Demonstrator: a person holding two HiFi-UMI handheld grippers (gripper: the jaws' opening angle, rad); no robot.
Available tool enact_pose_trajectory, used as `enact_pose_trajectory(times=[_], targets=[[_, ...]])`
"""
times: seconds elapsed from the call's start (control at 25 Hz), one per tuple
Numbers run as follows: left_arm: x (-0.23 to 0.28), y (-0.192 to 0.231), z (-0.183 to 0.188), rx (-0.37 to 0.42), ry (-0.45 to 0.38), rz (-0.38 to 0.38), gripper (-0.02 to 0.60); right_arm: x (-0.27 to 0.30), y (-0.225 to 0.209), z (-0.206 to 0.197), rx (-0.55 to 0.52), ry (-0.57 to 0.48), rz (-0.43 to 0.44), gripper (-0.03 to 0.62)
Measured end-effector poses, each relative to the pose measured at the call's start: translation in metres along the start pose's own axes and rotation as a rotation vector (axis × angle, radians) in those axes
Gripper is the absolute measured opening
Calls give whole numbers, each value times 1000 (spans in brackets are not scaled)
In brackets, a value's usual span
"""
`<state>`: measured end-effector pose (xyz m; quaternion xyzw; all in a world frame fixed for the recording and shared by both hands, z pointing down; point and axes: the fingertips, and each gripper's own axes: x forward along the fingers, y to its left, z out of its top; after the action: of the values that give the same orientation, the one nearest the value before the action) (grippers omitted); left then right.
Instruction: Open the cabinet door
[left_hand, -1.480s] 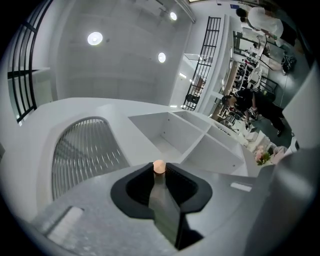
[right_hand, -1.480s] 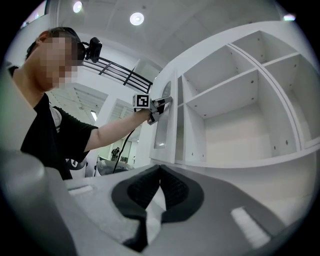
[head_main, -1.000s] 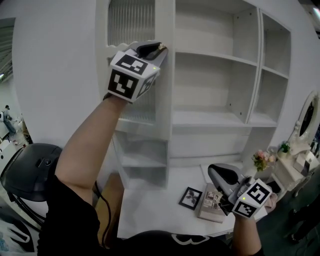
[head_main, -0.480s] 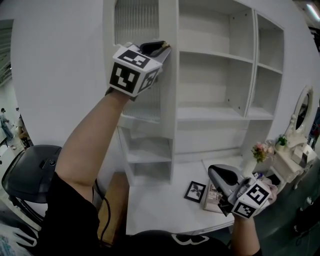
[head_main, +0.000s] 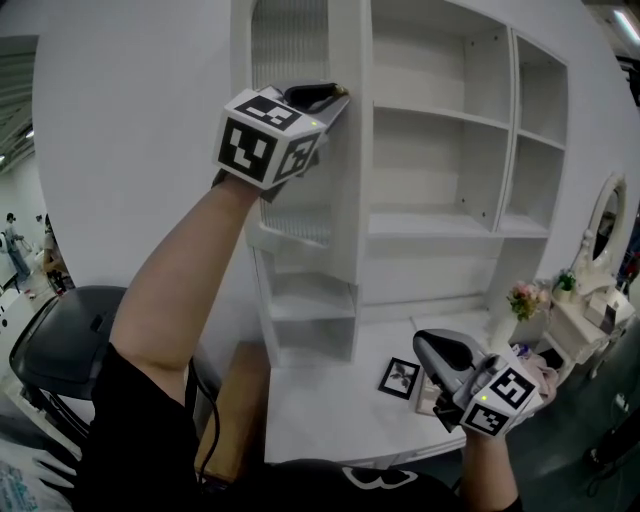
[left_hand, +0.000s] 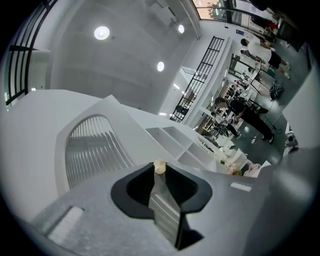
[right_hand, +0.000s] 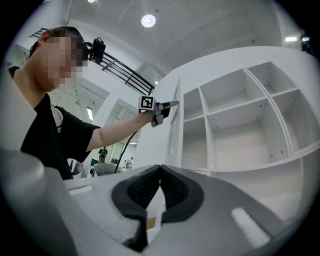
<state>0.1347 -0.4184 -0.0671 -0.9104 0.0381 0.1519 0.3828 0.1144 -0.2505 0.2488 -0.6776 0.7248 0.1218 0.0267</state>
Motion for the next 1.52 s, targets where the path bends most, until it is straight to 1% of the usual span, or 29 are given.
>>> enact_pose_trajectory(times=[0.36,0.72,1.0,1.16,1.32,1.52], targets=[[-49,9,14,-42,-24,-22,78,15,41,5,-16,6,54,3],[-106,28,23,-54,-43,1,84,24,86,5,-22,33,94,3],[-154,52,23,-69,-36,21,87,31,121,8,-38,55,137,3],[-174,64,19,-115,-38,28,88,34,140,9,-42,66,163,3],[-190,73,15,-135,-29,23,89,32,154,8,-36,68,181,3],[-206,86,12,-151,2,57,91,26,162,5,-35,92,207,3]])
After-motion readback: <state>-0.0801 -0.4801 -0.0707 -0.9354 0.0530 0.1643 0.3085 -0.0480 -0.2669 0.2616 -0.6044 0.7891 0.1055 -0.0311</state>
